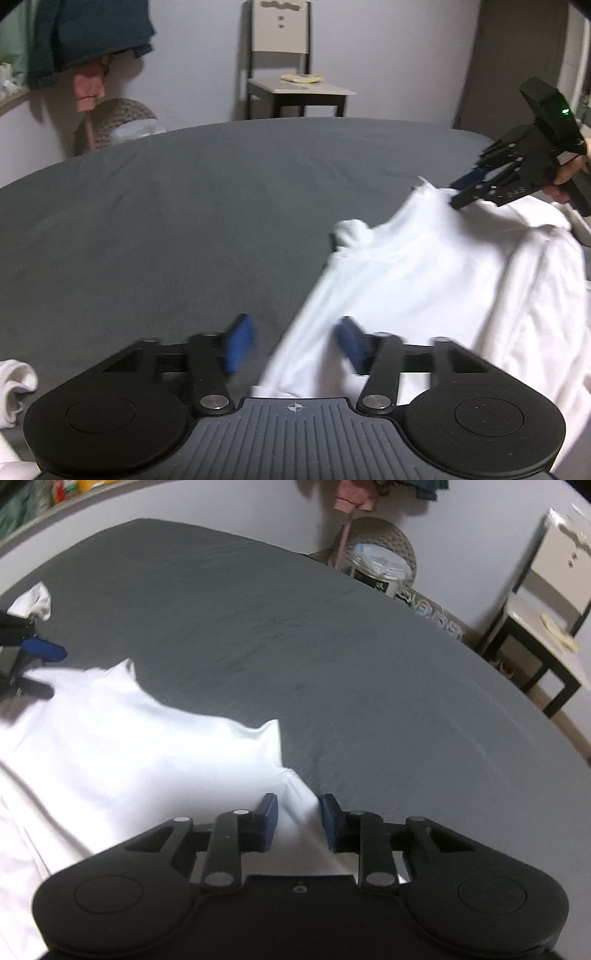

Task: Fold clothes

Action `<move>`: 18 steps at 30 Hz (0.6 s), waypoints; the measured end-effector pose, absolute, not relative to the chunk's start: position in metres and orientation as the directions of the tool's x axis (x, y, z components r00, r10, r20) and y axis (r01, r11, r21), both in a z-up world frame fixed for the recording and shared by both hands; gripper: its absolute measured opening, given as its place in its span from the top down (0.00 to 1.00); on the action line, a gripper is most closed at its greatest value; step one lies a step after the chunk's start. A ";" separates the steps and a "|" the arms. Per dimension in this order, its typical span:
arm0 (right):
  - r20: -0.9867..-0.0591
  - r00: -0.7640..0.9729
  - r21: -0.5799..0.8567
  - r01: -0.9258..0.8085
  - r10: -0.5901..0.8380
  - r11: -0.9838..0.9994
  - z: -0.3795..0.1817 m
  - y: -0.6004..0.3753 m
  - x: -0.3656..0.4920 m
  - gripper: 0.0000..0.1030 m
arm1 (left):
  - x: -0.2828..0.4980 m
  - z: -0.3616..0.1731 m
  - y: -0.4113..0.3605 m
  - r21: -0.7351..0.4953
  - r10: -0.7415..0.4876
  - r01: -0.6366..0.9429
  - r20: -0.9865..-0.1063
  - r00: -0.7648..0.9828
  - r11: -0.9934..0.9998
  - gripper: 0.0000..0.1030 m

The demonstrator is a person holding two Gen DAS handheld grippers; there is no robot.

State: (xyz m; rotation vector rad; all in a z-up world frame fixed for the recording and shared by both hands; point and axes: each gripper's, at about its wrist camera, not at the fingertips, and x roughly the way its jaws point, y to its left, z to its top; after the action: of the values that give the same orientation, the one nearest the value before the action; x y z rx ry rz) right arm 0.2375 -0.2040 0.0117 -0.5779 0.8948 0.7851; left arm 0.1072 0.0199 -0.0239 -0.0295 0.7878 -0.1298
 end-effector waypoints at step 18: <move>-0.651 0.704 -0.404 -0.638 0.284 0.655 0.047 -0.176 0.220 0.95 | 0.142 0.019 0.020 0.112 0.146 -0.100 -0.569 0.809 0.989 0.97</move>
State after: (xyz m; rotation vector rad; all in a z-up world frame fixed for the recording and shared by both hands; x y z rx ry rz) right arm 0.2195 -0.1757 0.0466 -0.6672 0.5813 0.5575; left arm 0.1423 0.0199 0.0189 0.0777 0.6140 0.1320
